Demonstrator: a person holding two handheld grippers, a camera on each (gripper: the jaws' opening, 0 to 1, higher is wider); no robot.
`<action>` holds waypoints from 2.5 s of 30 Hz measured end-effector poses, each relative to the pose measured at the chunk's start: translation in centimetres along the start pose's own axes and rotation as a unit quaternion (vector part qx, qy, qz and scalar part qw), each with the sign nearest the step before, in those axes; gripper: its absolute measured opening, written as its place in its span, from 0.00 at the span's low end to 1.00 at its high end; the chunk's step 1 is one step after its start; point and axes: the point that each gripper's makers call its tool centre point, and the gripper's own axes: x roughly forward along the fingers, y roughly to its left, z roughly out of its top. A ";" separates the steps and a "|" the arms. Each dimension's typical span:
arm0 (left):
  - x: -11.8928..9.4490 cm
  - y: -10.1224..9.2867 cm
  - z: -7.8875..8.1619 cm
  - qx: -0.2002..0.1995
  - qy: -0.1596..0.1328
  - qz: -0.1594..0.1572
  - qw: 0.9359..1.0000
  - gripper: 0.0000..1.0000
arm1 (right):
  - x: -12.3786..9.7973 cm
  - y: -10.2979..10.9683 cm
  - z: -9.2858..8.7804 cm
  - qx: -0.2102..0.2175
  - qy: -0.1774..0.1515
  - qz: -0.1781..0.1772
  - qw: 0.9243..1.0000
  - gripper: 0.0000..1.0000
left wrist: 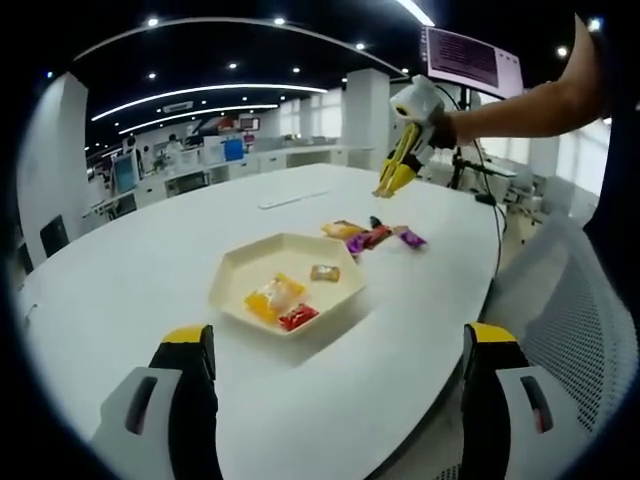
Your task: Place the target food into the container with the food tongs after gripping and lifting it, then release it inside without dropping or visibly crushing the food.
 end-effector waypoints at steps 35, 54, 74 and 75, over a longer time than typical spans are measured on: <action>-0.3 0.3 0.5 0.000 -0.010 0.010 1.000 0.99 | 2.3 2.5 6.1 -0.045 -0.013 0.027 0.999 0.21; -0.5 0.8 0.9 0.003 -0.019 0.022 1.000 0.98 | 4.1 4.5 11.3 -0.084 -0.030 0.046 0.995 0.21; -0.6 1.1 1.0 0.003 -0.022 0.028 0.999 0.97 | 6.8 7.2 14.7 -0.109 -0.038 0.070 0.991 0.22; -0.6 1.1 1.0 0.003 -0.022 0.028 0.999 0.97 | 6.9 7.3 14.7 -0.109 -0.039 0.071 0.991 0.22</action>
